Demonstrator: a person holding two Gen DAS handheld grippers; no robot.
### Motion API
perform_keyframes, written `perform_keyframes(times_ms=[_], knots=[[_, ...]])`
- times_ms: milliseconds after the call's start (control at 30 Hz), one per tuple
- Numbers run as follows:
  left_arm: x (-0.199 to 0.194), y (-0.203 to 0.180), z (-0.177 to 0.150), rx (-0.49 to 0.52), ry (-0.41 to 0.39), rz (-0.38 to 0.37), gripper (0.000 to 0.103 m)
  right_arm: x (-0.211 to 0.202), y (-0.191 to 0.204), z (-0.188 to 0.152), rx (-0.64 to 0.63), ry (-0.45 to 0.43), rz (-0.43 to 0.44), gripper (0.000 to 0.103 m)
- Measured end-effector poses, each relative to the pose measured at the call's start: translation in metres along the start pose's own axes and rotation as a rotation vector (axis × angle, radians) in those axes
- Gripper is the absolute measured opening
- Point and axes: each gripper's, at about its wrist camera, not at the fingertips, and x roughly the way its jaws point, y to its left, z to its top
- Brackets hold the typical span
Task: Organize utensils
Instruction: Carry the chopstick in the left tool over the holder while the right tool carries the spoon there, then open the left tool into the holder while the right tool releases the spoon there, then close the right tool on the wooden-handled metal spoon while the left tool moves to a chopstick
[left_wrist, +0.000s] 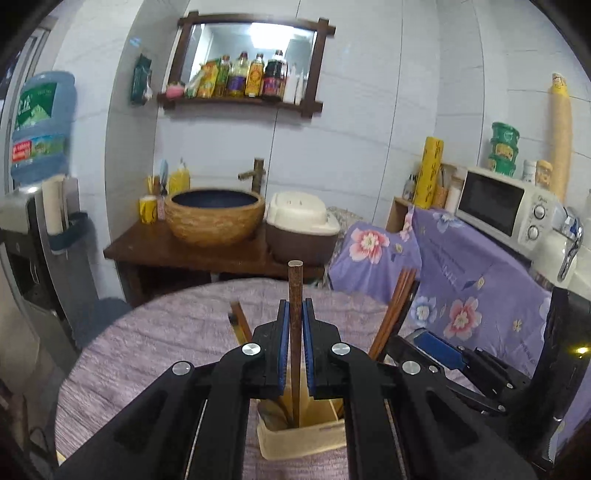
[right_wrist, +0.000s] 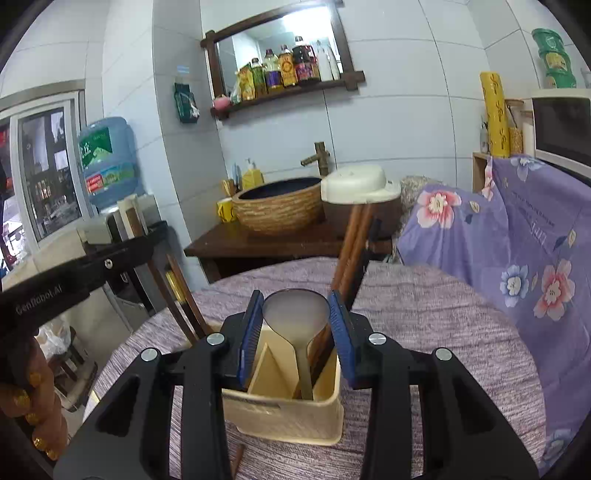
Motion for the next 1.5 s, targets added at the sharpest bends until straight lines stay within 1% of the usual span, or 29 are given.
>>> perform_keyframes(times_ms=[133, 233, 333, 400, 433, 467, 500, 533, 567, 600, 667, 733, 800, 900, 1033, 1200, 1333, 1500], knots=[[0.015, 0.003, -0.017, -0.006, 0.047, 0.005, 0.008, 0.008, -0.002, -0.015, -0.009, 0.019, -0.014, 0.037], [0.015, 0.004, -0.021, 0.010, 0.033, 0.026, 0.009, 0.010, -0.005, -0.020, -0.006, 0.025, -0.020, 0.037], [0.012, 0.003, -0.019, 0.008, 0.046, 0.005, 0.009, 0.009, -0.006, -0.023, -0.016, 0.021, -0.025, 0.037], [0.007, 0.002, -0.017, 0.020, 0.041, 0.012, 0.009, 0.005, -0.006, -0.024, -0.018, 0.009, -0.026, 0.042], [0.004, 0.001, -0.018, 0.029, 0.037, 0.018, 0.013, 0.002, -0.007, -0.025, -0.017, 0.000, -0.029, 0.048], [-0.002, 0.000, -0.019, 0.040, 0.030, 0.021, 0.024, -0.002, -0.006, -0.026, -0.017, -0.009, -0.030, 0.052], [-0.009, 0.000, -0.020, 0.045, 0.019, 0.018, 0.031, -0.008, -0.006, -0.028, -0.019, -0.019, -0.026, 0.054], [-0.014, 0.000, -0.022, 0.044, 0.007, 0.016, 0.045, -0.013, -0.004, -0.029, -0.022, -0.025, -0.023, 0.056], [-0.024, 0.001, -0.025, 0.043, -0.012, 0.017, 0.054, -0.019, -0.003, -0.030, -0.027, -0.032, -0.024, 0.056], [-0.033, 0.003, -0.028, 0.044, -0.024, 0.021, 0.056, -0.027, -0.001, -0.032, -0.035, -0.038, -0.033, 0.056], [-0.046, 0.007, -0.034, 0.046, -0.038, 0.030, 0.065, -0.040, 0.003, -0.036, -0.048, -0.036, -0.042, 0.056], [-0.058, 0.012, -0.044, 0.041, -0.038, 0.043, 0.071, -0.054, 0.009, -0.042, -0.058, -0.019, -0.036, 0.056], [-0.065, 0.017, -0.055, 0.036, -0.024, 0.061, 0.072, -0.064, 0.015, -0.051, -0.073, 0.017, -0.025, 0.056], [-0.070, 0.026, -0.077, 0.034, 0.020, 0.092, 0.073, -0.072, 0.023, -0.067, -0.088, 0.072, -0.015, 0.056], [-0.075, 0.043, -0.112, -0.004, 0.084, 0.144, 0.073, -0.077, 0.033, -0.105, -0.095, 0.171, 0.001, 0.056], [-0.077, 0.068, -0.153, -0.068, 0.169, 0.205, 0.073, -0.076, 0.038, -0.147, -0.083, 0.273, 0.016, 0.056], [-0.078, 0.077, -0.181, -0.081, 0.220, 0.231, 0.073, -0.076, 0.044, -0.178, -0.072, 0.338, 0.022, 0.056], [-0.080, 0.080, -0.207, -0.081, 0.265, 0.232, 0.073, -0.077, 0.044, -0.205, -0.040, 0.387, 0.026, 0.056]])
